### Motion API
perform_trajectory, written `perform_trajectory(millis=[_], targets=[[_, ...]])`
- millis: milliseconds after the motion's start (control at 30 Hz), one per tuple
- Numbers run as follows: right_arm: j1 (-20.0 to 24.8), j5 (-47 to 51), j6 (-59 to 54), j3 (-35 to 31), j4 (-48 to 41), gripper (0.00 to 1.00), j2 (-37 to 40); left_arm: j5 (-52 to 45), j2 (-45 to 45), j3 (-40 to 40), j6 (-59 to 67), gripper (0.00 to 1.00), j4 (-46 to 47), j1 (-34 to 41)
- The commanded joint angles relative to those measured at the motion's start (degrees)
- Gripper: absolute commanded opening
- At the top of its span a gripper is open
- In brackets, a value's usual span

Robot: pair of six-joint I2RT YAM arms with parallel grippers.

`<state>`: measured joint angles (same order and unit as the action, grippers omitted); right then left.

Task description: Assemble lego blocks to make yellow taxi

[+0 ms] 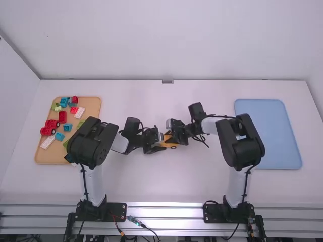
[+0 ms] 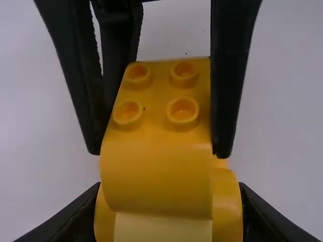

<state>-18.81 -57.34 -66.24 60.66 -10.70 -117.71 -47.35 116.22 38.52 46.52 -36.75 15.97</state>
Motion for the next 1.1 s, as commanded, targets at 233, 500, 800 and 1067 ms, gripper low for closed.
perform_trajectory(millis=[233,500,800,1067], targets=[[-0.4,3.37,-3.56,-1.92,0.39,0.0,-2.09,5.76,1.73,-0.76,0.31,0.34,1.61,0.44],[-0.49,3.39,3.76,-5.99,9.2,0.0,-2.09,5.74,1.73,0.39,-0.24,0.34,2.24,0.44],[-0.25,2.6,2.58,-4.81,3.58,0.0,-2.03,8.91,1.73,0.39,-1.31,0.32,2.04,0.44],[0.04,3.65,-2.78,-4.13,-0.92,0.0,-1.92,8.56,1.73,0.46,-1.31,0.29,1.98,0.39]])
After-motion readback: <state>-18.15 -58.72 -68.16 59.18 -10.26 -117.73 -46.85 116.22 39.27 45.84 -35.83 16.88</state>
